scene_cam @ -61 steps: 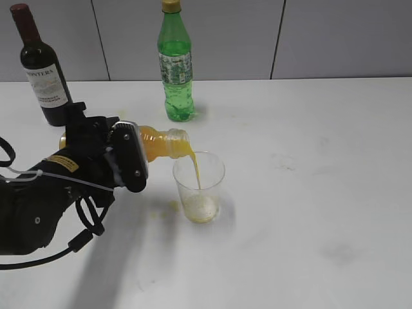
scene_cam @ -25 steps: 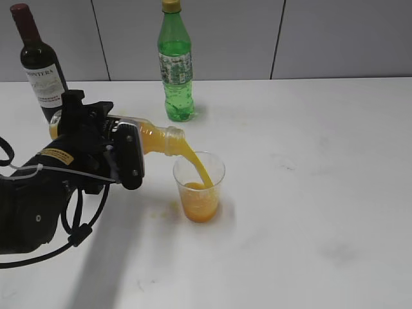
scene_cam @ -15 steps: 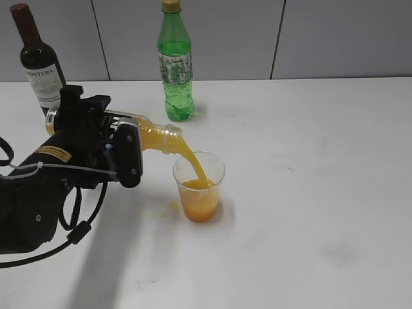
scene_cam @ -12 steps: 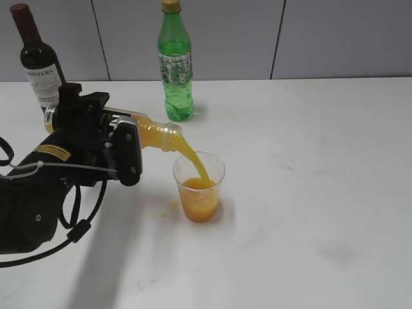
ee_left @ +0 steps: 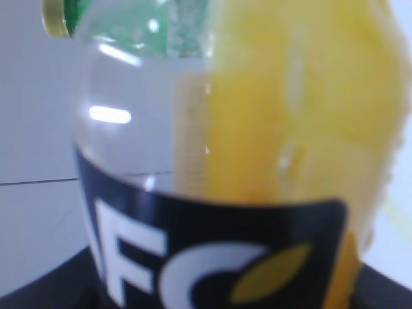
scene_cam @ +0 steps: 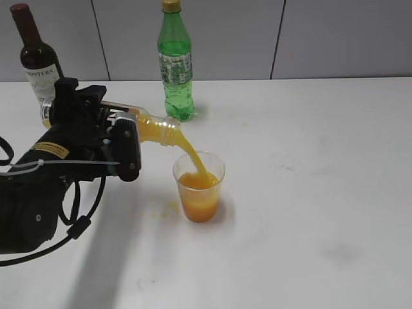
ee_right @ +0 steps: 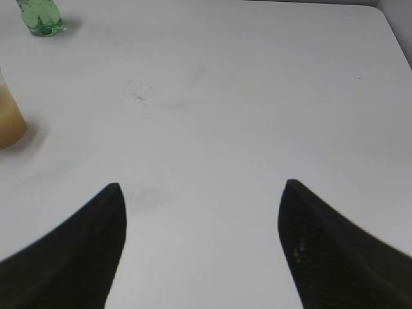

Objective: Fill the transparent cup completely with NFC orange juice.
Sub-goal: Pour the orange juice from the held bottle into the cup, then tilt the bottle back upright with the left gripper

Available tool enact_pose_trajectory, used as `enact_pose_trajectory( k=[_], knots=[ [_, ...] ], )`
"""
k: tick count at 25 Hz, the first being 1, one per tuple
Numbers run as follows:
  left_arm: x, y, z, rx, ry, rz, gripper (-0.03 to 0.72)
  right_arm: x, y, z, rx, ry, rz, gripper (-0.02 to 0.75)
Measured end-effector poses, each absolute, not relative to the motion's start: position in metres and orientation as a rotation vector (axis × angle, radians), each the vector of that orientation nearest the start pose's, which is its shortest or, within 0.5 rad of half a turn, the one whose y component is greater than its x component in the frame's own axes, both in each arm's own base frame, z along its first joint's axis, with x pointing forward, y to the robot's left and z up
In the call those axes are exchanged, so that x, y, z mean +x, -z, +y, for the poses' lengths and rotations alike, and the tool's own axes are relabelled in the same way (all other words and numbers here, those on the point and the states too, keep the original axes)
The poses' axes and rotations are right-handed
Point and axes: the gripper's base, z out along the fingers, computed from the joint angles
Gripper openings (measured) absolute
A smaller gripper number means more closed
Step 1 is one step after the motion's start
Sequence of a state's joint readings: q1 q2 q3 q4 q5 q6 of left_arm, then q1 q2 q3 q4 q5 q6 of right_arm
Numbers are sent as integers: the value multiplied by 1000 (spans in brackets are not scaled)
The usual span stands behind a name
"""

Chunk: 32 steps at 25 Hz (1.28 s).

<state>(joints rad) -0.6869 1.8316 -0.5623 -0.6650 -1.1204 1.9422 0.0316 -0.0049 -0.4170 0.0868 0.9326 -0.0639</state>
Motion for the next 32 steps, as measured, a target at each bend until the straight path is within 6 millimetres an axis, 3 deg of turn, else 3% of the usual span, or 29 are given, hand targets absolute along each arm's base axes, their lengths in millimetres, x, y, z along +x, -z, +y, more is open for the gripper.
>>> enact_pose_trajectory(
  k=[24,32],
  knots=[
    [265,-157,-154,1426,-1216,1068,470,8,-264,7,-89,-82,1990,571],
    [264,-154,-154,1373,-1127,1146,470,8,-264,7,-89,-82,1990,571]
  ],
)
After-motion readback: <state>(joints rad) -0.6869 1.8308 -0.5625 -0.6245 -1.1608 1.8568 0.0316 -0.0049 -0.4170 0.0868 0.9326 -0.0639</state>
